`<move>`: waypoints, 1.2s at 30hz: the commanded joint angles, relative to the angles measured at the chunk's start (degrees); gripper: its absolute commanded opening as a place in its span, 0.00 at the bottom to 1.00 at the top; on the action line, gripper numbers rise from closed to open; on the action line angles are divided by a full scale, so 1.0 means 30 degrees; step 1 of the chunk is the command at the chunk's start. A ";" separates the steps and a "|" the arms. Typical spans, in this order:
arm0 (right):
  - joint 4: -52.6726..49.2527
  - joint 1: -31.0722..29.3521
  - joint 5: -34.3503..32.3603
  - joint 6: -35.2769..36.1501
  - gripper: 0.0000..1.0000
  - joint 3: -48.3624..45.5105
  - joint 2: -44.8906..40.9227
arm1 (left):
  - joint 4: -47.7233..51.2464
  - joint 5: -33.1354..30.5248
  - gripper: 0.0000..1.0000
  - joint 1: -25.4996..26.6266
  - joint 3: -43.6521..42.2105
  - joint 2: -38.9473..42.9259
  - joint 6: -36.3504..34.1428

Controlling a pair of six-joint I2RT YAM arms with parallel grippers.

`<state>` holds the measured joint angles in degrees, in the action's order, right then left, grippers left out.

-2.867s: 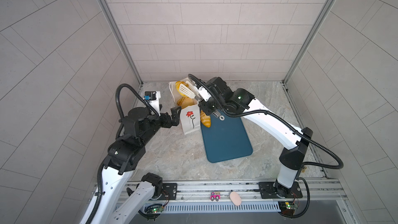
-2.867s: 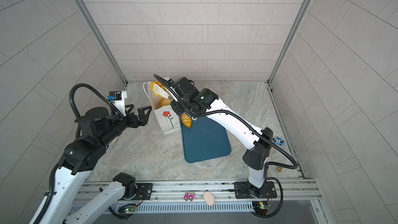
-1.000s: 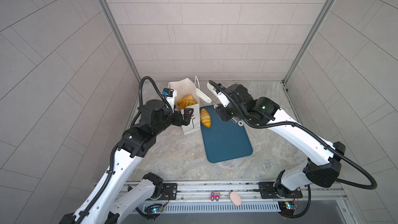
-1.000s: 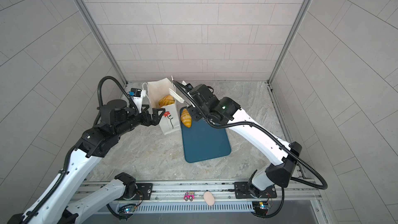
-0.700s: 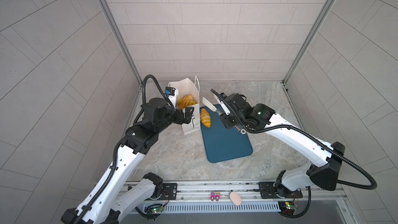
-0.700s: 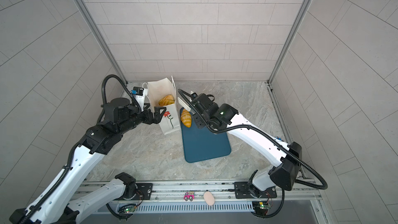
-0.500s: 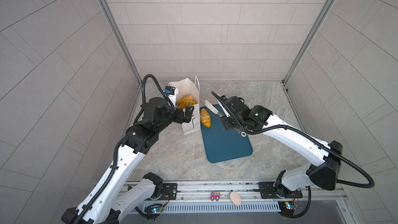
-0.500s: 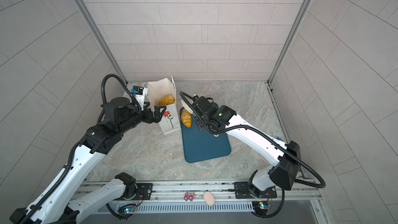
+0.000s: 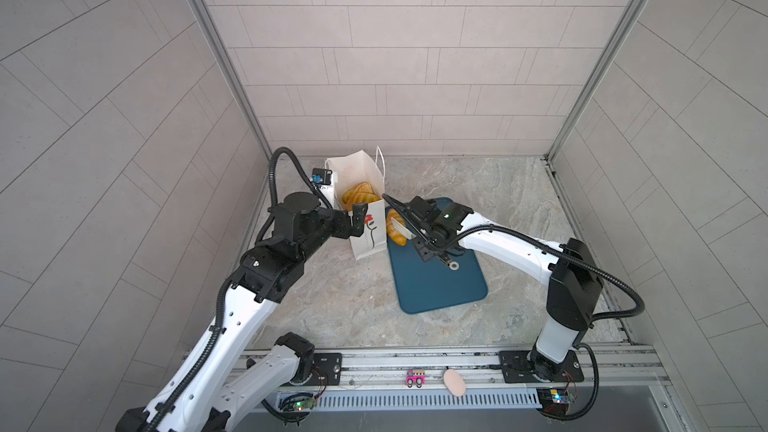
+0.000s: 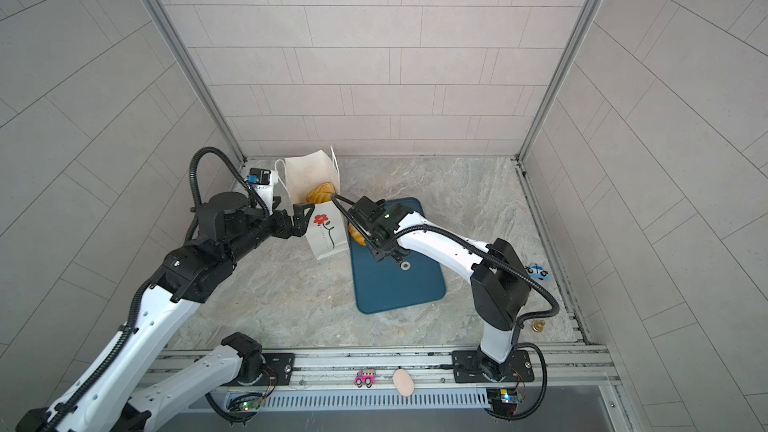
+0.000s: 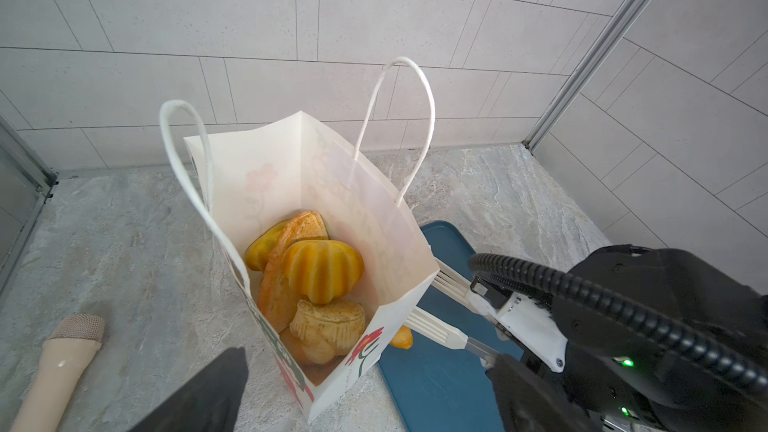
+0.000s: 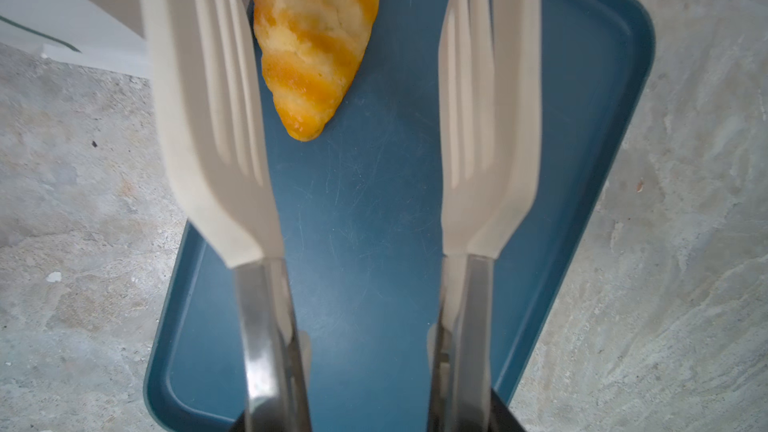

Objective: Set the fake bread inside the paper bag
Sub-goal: 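Move the open tongs back over the croissant on the tray, then lower the tongs and close them on the croissant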

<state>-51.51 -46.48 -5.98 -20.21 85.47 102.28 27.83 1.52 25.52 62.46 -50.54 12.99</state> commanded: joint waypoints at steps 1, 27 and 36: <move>-0.0263 -0.0005 0.0182 -0.0387 0.56 0.0848 0.0565 | 0.0181 -0.0453 1.00 -0.0090 -0.0237 0.0444 -0.0350; -0.0464 0.0112 0.0178 -0.0574 0.58 0.1837 0.3733 | 0.0683 -0.0741 1.00 -0.0504 -0.0868 0.1166 -0.0487; -0.0556 0.0827 0.0175 -0.0428 0.56 0.1936 0.4411 | 0.0859 -0.0859 1.00 -0.0578 -0.0871 0.1379 -0.0461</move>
<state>-52.14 -45.06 -4.03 -21.45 90.32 115.18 30.35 -0.27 24.12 60.38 -47.40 11.97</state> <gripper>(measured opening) 0.566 0.999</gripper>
